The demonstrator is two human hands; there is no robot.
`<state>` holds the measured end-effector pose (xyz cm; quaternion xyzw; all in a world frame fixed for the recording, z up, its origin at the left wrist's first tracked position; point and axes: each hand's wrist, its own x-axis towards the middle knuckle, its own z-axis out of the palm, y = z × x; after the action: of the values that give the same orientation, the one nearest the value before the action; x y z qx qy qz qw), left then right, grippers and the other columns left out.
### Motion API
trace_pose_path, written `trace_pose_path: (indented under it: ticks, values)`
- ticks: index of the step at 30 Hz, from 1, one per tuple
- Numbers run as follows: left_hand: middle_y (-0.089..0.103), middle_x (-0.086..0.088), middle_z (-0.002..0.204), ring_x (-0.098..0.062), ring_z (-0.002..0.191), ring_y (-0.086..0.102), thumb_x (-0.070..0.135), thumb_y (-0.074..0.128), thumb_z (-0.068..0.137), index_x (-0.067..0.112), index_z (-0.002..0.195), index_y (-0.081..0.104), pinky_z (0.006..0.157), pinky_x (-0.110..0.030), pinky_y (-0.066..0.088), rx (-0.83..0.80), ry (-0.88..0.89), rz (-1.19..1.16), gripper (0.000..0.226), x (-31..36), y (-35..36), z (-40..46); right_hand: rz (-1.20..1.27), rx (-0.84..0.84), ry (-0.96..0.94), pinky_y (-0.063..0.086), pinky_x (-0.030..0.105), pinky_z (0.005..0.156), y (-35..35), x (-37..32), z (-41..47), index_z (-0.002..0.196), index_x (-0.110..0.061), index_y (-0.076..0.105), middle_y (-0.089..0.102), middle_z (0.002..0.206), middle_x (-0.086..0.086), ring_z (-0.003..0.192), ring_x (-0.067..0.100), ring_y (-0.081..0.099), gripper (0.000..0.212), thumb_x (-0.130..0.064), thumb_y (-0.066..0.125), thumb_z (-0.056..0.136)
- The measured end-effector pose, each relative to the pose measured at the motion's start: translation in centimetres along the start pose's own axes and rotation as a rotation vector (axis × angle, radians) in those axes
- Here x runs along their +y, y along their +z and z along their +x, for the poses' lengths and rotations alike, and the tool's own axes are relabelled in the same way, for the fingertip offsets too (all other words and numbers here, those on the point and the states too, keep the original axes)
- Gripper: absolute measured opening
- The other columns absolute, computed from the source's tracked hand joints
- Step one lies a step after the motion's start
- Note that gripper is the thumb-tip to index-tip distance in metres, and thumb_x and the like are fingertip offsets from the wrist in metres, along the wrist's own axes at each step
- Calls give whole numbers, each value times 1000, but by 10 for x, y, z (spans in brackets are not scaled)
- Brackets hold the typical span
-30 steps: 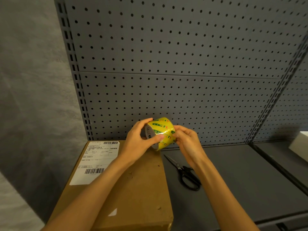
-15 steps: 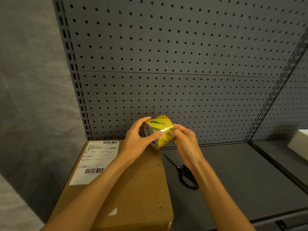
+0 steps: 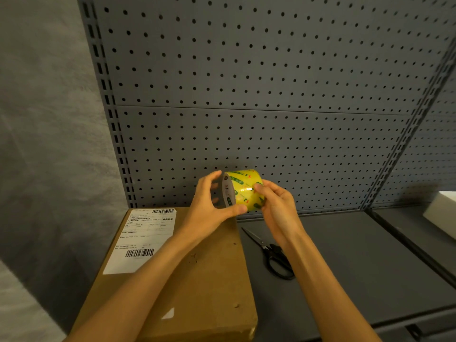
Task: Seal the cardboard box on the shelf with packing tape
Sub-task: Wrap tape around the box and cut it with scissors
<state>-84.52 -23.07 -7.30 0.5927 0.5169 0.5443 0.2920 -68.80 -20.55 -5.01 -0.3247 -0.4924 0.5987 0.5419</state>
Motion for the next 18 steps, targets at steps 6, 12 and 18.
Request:
trace_pose_path:
  ticks: [6, 12, 18]
  values:
    - [57, 7, 111, -11, 106, 54, 19, 79, 73, 13, 94, 67, 90, -26, 44, 46, 124, 184, 25, -5, -3, 5, -113, 18, 31, 53, 34, 81, -3, 11, -2, 101, -9, 67, 73, 90, 4, 86, 18, 66, 14, -11, 58, 91]
    - [68, 1, 98, -11, 93, 63, 14, 63, 89, 17, 108, 65, 80, -24, 53, -12, 91, 39, 20, 3, -3, 2, -331, 59, 31, 52, 23, 74, -6, 11, -1, 92, -14, 64, 71, 91, 2, 79, 12, 66, 8, -19, 67, 86]
    - [63, 1, 103, -10, 96, 59, 10, 55, 93, 9, 115, 65, 78, -16, 48, 24, 105, 55, 24, 10, -8, 3, -613, 38, -16, 50, 29, 82, -7, 7, 0, 124, -25, 48, 56, 116, -10, 99, 12, 59, 55, -32, 76, 76]
